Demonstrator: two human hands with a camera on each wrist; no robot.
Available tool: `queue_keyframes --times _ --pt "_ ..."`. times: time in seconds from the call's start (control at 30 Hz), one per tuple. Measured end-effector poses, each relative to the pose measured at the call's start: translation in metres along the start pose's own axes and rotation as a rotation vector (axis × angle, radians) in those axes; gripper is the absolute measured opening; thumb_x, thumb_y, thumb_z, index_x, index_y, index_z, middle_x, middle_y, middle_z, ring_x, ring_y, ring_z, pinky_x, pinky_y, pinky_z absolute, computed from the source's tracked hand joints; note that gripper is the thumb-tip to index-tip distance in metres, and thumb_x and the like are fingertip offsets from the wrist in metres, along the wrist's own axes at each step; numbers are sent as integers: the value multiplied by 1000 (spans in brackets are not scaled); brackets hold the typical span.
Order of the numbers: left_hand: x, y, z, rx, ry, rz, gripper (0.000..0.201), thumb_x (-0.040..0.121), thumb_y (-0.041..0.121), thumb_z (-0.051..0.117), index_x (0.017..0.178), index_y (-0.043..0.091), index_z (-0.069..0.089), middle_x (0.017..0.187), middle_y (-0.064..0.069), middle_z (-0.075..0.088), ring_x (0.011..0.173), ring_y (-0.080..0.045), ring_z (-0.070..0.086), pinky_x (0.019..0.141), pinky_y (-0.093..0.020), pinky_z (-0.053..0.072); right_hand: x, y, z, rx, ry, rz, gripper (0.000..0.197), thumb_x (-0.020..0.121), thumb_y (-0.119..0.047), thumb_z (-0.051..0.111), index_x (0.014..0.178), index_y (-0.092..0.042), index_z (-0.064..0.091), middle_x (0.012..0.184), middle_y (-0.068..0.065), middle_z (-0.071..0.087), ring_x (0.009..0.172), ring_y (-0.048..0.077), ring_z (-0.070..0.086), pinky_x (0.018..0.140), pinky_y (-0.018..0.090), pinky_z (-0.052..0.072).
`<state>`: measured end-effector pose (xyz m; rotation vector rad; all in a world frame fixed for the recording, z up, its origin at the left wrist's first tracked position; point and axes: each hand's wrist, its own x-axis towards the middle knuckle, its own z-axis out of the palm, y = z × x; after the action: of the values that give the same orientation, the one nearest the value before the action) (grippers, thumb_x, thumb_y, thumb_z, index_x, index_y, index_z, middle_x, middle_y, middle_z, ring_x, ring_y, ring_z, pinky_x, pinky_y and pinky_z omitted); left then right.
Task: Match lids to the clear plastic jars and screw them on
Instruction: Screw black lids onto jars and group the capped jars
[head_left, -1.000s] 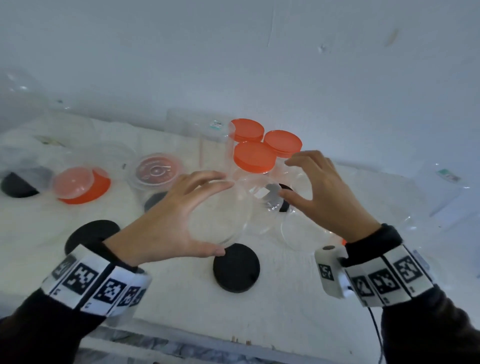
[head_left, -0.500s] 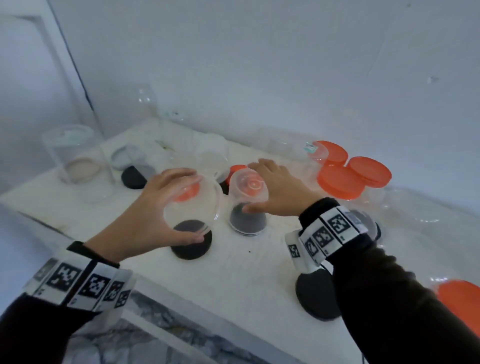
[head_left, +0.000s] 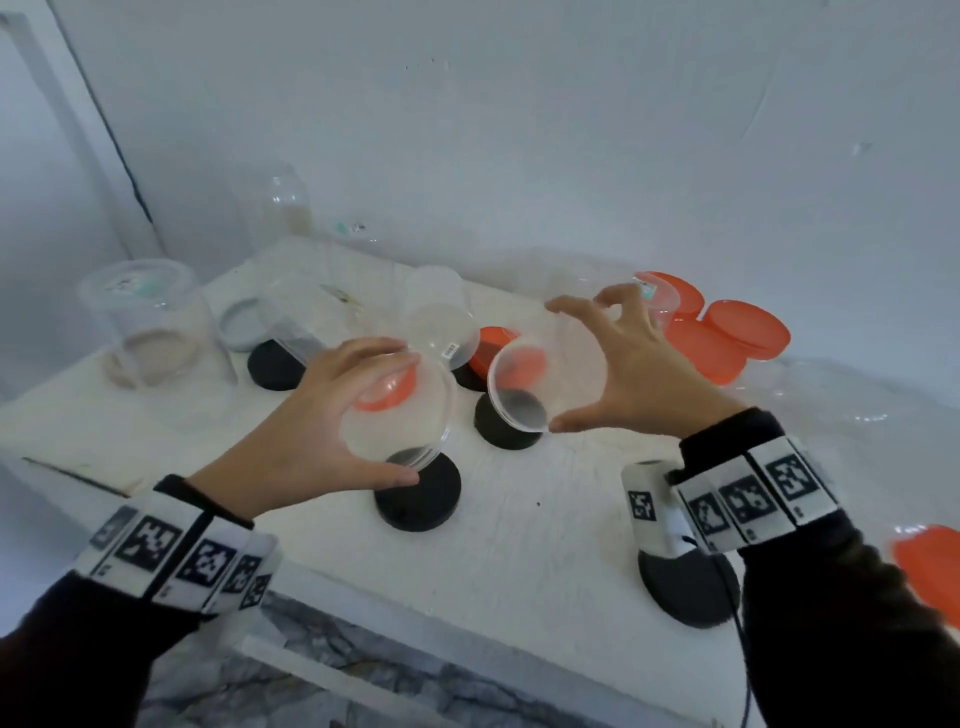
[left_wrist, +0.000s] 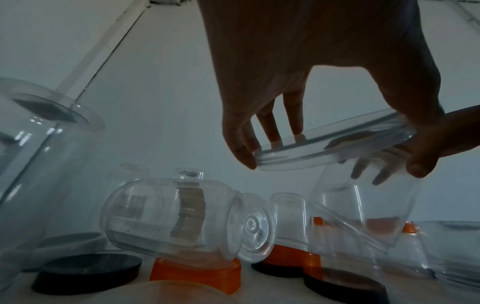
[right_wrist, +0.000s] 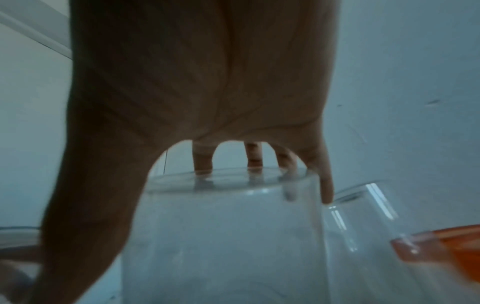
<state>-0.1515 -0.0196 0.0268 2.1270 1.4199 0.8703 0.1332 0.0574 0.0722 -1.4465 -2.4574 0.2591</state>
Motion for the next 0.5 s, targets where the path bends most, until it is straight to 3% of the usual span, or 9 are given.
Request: queue_keyframes --times 0.17,0.27,0.33,0.4,0.5 --pt "18 -5 3 10 -47 63 85 48 65 70 124 55 34 138 29 26 129 1 24 102 -16 23 -31 9 12 89 217 99 95 51 -37 83 128 -16 32 124 -1 30 113 18 37 91 29 37" --pt "27 -6 7 7 -61 125 84 49 66 70 124 60 32 137 29 27 128 3 24 103 -25 24 -50 10 23 159 286 188 92 53 -26 86 126 -12 31 119 -5 31 108 11 37 86 18 32" --pt "33 -6 11 -14 -74 151 84 49 66 70 125 58 34 137 28 28 126 8 23 101 -20 25 -62 10 29 216 314 239 92 53 -25 87 127 -13 32 121 -5 35 108 9 38 84 15 30" --pt "38 -5 14 -20 -77 168 87 49 64 70 128 48 37 137 26 28 125 10 22 100 -19 26 -71 10 34 284 354 283 93 52 -30 87 126 -15 35 123 -5 41 110 9 42 90 20 33" --pt "44 -4 19 -10 -72 191 91 50 63 69 132 36 40 137 24 31 126 3 28 102 -20 27 -81 10 43 360 385 364 95 47 -46 84 124 -16 38 122 -4 47 114 14 46 98 35 42"
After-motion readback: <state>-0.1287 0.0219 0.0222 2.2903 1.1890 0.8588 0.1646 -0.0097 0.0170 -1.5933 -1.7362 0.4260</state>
